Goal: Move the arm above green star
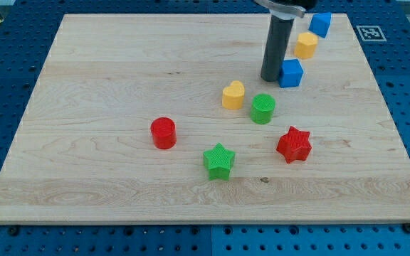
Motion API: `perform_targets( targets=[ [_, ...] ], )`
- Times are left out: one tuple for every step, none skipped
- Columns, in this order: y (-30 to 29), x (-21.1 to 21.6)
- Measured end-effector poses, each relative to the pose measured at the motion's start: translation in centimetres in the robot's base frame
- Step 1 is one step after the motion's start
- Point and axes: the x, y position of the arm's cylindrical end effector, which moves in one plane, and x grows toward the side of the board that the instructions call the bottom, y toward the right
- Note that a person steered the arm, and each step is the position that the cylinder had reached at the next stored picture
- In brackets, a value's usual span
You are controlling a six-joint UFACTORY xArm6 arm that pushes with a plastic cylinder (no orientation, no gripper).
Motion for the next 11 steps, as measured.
perform_targets(
  targets=[
    [0.0, 0.0],
    [-2.6, 0.0],
    [-9.3, 0.0],
    [-13.3, 0.8],
    [-13.3, 6.7],
    [-13.3, 9.3],
    [-13.3, 9.3],
    [-12.6, 9.4],
    [-8.5, 10.5],
    [-3.6, 11.2],
    [1.4, 11.8]
  ],
)
